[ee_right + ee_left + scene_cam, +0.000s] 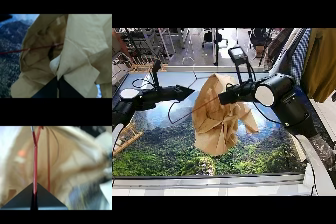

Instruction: Fold the clothes and pants, and hang the long-sleeved shirts on hangers.

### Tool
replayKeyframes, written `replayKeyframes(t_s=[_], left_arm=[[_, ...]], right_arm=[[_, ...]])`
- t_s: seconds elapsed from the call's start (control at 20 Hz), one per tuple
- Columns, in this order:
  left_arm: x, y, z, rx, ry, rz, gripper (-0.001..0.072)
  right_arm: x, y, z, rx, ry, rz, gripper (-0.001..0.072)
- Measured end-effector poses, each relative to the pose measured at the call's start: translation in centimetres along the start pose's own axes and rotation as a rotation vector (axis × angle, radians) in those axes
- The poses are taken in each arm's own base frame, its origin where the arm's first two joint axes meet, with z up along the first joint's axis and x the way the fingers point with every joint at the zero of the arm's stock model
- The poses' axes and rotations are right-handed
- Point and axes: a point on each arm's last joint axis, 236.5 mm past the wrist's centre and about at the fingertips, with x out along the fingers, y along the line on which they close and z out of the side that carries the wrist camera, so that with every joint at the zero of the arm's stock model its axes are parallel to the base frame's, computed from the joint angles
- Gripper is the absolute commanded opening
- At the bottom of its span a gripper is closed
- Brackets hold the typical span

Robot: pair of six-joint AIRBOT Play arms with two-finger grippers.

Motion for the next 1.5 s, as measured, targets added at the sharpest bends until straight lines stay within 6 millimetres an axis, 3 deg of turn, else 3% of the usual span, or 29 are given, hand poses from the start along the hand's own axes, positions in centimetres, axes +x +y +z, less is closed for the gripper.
replayKeyframes(t_s=[0.1, 0.15, 0.2, 0.3, 0.35, 0.45, 0.65, 0.8, 1.0, 1.05, 1.1, 1.2, 1.35, 1.4, 1.5], left_arm=[[0.3, -0.6, 1.6, 0.010, -0.082, -0.040, 0.0014], [0.4, -1.1, 2.1, 0.019, -0.111, -0.073, 0.0014], [0.4, -1.6, 2.5, 0.025, -0.143, -0.106, 0.0014], [0.6, -3.0, 2.1, 0.071, -0.159, -0.201, 0.0014], [0.7, -3.4, 1.7, 0.087, -0.161, -0.240, 0.0014], [0.8, -4.0, 0.8, 0.105, -0.165, -0.309, 0.0014], [0.8, -4.3, -0.4, 0.112, -0.165, -0.383, 0.0014], [0.6, -4.7, -0.8, 0.116, -0.166, -0.417, 0.0015], [0.4, -4.9, -0.9, 0.119, -0.168, -0.437, 0.0015], [0.4, -5.0, -0.9, 0.119, -0.168, -0.439, 0.0014], [0.4, -5.0, -0.9, 0.119, -0.167, -0.442, 0.0014], [0.4, -5.0, -1.0, 0.119, -0.168, -0.442, 0.0014], [0.4, -5.1, -1.0, 0.130, -0.170, -0.443, 0.0014], [0.4, -5.2, -1.0, 0.134, -0.171, -0.445, 0.0014], [0.4, -5.1, -0.9, 0.134, -0.179, -0.444, 0.0014]], right_arm=[[-0.2, 1.8, -0.9, -0.078, 0.035, 0.063, 0.0058], [-0.3, 2.4, -1.1, -0.129, 0.038, 0.086, 0.0212], [-0.4, 2.9, -1.3, -0.181, 0.042, 0.105, 0.0428], [-0.7, 2.8, -0.9, -0.316, 0.020, 0.095, 0.0468], [-1.1, 1.7, -0.3, -0.399, -0.003, 0.049, 0.0480], [-2.4, -0.9, 1.2, -0.566, -0.046, -0.071, 0.0584], [-5.0, -7.4, 5.7, -0.807, -0.144, -0.331, 0.0577], [-4.1, -9.9, 7.9, -0.945, -0.186, -0.416, 0.0557], [0.8, -8.8, 9.0, -1.123, -0.235, -0.365, 0.0554], [1.9, -8.7, 9.3, -1.152, -0.251, -0.362, 0.0502], [3.1, -8.4, 9.6, -1.169, -0.270, -0.358, 0.0498], [4.9, -7.8, 10.2, -1.187, -0.320, -0.349, 0.0390], [6.5, -6.1, 10.3, -1.212, -0.370, -0.295, 0.0346], [6.8, -5.3, 10.2, -1.221, -0.382, -0.273, 0.0300], [7.2, -4.4, 10.1, -1.233, -0.400, -0.243, 0.0289]])
